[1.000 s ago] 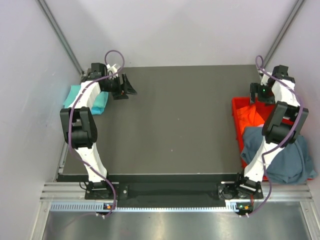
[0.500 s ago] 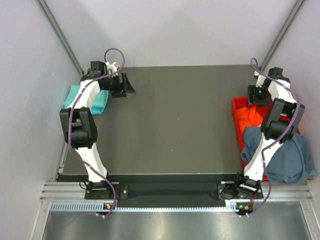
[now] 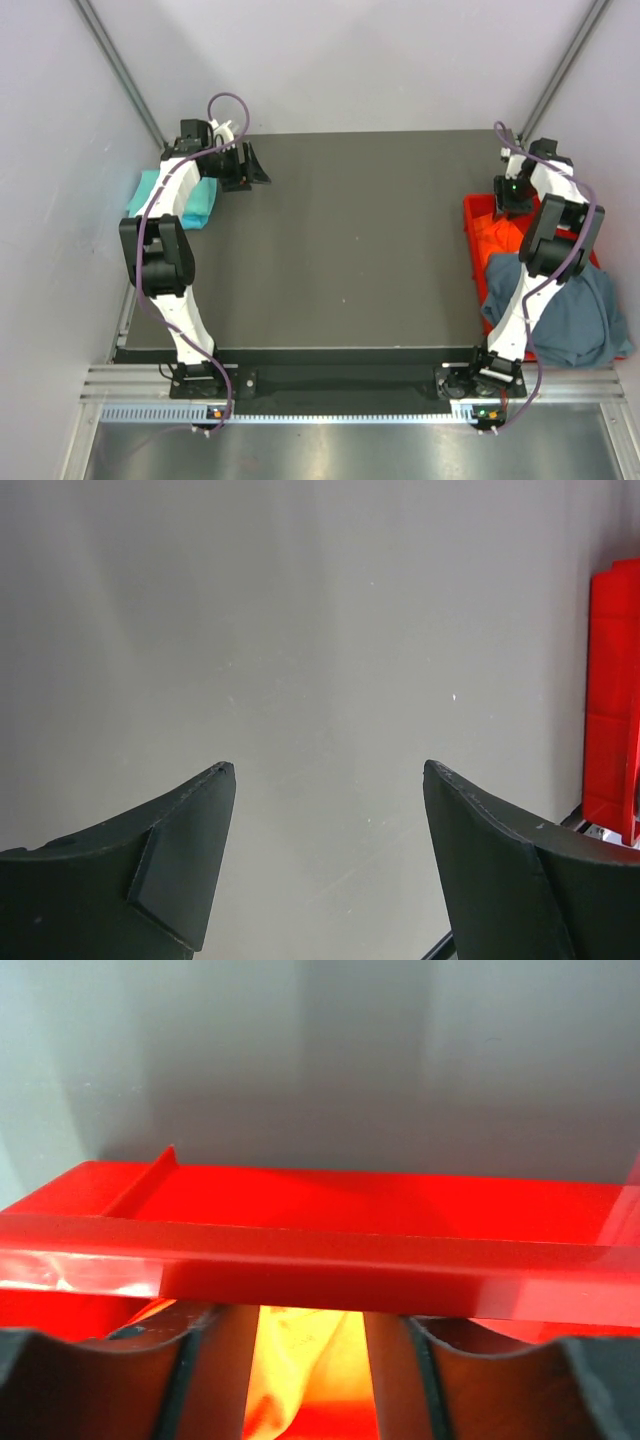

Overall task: Fold and stack the t-shirts
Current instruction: Grab the tshirt from the pile, then move the tshirt to the center of the board

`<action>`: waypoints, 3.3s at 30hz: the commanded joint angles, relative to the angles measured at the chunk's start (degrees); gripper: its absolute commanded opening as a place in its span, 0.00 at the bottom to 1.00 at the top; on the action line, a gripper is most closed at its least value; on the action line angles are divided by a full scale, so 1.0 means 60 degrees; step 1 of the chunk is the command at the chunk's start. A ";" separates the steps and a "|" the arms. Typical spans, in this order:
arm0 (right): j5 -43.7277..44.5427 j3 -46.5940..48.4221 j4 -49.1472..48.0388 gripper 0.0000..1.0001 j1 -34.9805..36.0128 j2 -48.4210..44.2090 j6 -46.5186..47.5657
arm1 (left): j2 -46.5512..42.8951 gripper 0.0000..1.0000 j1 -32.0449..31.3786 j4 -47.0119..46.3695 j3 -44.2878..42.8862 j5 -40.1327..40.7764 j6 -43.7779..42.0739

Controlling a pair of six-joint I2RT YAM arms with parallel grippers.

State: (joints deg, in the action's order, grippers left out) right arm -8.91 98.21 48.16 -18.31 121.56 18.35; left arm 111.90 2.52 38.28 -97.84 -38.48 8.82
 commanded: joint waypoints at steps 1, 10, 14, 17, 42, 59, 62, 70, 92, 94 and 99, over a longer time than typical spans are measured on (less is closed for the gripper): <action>0.0382 -0.0196 -0.0496 0.43 0.0136 -0.0132 0.0078 | -0.0339 0.80 -0.0054 0.0050 -0.0333 0.0012 -0.0210; 0.1161 -0.0549 -0.0732 0.00 0.0136 -0.0629 0.0238 | -0.0163 0.80 -0.0084 -0.0081 -0.0582 -0.0061 -0.0079; 0.1090 0.0179 -0.0645 0.00 0.0136 -0.1478 0.0019 | -0.0105 0.80 -0.0084 -0.0125 -0.0626 -0.0135 -0.0049; 0.0577 0.1684 -0.0425 0.00 0.0223 -0.2313 -0.0070 | -0.0046 0.80 -0.0098 -0.0111 -0.0729 0.0201 -0.0107; 0.2421 0.6496 -0.5785 0.00 0.7445 -0.4323 0.1879 | -0.0060 0.98 -0.0802 0.0168 -0.2664 0.6090 -0.0459; 0.2466 0.7712 -0.9959 0.00 0.8720 -0.3868 0.4500 | 0.0057 0.98 -0.0816 0.0153 -0.3058 0.5740 -0.0694; 0.2364 0.7844 -1.0339 0.00 0.8793 -0.3766 0.4821 | 0.0013 0.98 -0.0816 0.0167 -0.2985 0.5652 -0.0664; 0.2701 0.2397 -0.9010 0.00 0.8033 -0.5608 0.3536 | -0.0090 0.99 -0.0816 0.0299 -0.2883 0.5242 -0.0620; 0.2834 0.5693 -0.5756 0.00 0.4792 -0.2416 0.1131 | -0.0500 0.98 -0.0802 0.0299 -0.2384 0.5095 -0.0694; 0.2292 0.5124 -0.5597 0.00 0.5436 -0.2666 0.1117 | -0.0515 0.98 -0.0802 0.0299 -0.2384 0.5051 -0.0694; 0.0945 0.4827 -0.4513 0.00 0.7001 -0.2274 0.1059 | -0.0631 0.98 -0.0802 0.0285 -0.2487 0.5371 -0.0810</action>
State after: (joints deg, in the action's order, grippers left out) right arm 3.95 127.85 19.16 19.20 107.39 24.47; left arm 111.96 -2.31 41.25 -111.83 -7.84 4.97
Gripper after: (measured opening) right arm 0.009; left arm 0.983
